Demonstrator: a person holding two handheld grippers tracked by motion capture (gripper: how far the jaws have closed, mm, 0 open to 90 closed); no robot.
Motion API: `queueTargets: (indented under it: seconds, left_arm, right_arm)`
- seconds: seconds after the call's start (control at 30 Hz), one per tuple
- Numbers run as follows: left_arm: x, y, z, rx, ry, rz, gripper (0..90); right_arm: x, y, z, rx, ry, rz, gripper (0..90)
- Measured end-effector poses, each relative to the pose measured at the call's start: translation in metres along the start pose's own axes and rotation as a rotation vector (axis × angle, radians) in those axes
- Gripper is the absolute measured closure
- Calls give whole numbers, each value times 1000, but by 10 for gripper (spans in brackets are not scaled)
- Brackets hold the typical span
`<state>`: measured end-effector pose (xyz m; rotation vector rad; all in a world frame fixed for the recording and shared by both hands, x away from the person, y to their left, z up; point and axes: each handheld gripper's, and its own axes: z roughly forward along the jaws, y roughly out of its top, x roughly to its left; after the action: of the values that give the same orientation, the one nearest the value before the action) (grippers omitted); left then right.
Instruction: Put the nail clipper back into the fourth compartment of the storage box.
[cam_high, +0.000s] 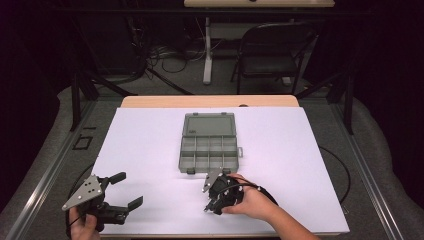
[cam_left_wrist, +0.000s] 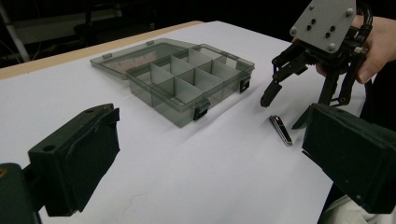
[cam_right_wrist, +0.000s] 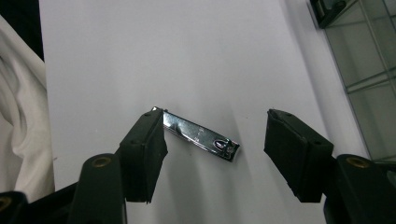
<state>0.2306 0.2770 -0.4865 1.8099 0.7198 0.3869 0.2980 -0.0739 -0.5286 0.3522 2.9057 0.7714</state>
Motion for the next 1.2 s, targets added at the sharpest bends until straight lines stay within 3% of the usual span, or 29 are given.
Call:
queueTargets:
  seconds: [0.3,0.53,1.2]
  left_arm:
    - [0,0,1,4,-1,-2,35]
    - [0,-1,1,10,-2,-3,36]
    - [1,-1,1,13,5,-2,40]
  right_arm:
    - [1,0,4,-10,19,-17,406]
    - [2,-1,9,30,37,-16,406]
    - [1,-1,13,40,61,-24,420]
